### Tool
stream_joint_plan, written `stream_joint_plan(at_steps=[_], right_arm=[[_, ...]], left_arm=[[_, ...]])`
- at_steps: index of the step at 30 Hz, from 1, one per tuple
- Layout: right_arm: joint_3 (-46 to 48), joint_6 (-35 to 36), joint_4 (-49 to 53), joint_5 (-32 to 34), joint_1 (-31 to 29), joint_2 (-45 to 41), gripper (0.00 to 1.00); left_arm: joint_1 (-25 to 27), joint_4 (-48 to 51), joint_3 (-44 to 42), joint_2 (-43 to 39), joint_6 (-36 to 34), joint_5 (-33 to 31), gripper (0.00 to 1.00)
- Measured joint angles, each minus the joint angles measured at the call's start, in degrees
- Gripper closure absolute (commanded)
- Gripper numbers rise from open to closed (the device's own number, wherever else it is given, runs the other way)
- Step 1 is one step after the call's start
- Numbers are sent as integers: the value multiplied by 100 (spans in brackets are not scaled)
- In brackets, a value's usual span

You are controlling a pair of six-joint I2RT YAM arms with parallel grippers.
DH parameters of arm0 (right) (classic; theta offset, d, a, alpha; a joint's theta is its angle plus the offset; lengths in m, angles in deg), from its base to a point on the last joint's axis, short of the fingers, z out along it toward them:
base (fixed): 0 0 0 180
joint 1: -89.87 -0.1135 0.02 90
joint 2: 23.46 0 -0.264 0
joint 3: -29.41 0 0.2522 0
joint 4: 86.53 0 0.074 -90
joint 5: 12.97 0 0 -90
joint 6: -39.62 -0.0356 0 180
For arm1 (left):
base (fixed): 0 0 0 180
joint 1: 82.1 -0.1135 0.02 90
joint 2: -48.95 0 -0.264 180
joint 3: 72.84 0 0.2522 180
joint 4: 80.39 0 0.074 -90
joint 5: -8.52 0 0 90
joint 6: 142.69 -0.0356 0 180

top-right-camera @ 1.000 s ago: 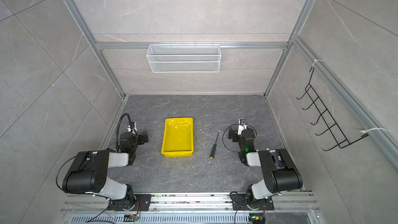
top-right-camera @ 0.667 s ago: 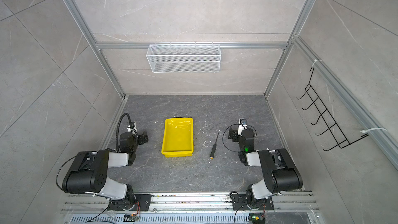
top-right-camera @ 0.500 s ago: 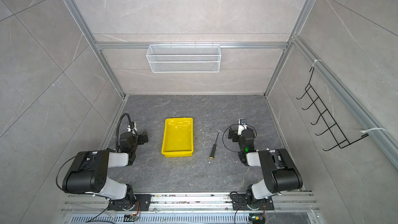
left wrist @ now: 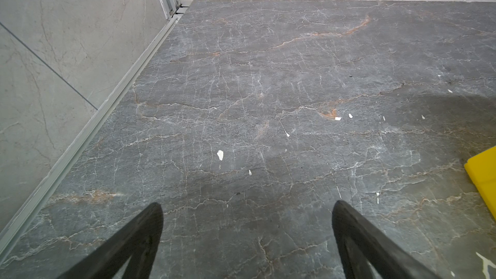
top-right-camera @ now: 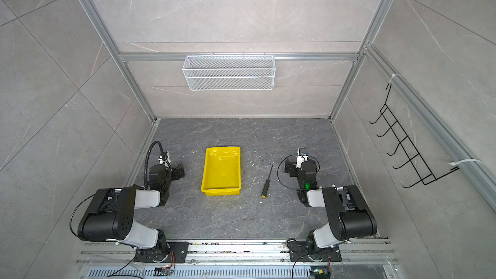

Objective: Put the screwdriver in the bin
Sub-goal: 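Raise both arms from rest and move the right gripper toward the screwdriver, then lower the right gripper over the screwdriver handle while the left arm draws back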

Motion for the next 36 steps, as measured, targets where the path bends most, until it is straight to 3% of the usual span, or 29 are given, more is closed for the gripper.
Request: stream_joint_plan(at_steps=[13,17,21,24,27,31,36], right_arm=[[50,61,-13,269,-245,-83,1],[232,243,468,1016,-953,-1054,1],[229,164,1010,1370,-1390,-2277,1],[-2,-234,2127,1464,-1419,-3204,1],[-1093,-1029,4076,1628,-1421,-3582,1],[-3193,-2822,6975,2404,-1399,-3053,0],[-3692,-3458,8209,2559,-1318,-2343,0]], left_arm=[[96,-90,-87,-63,-33,4,0],[240,232,-120,-444,-83,-37,0],[415,1790,767,-785,-4,-223,0],[656,2754,1668,-791,90,-431,0],[1161,3480,2179,-901,111,-686,0],[1864,4321,2240,-1384,216,-645,0],[1888,5344,2378,-2046,866,-592,0]])
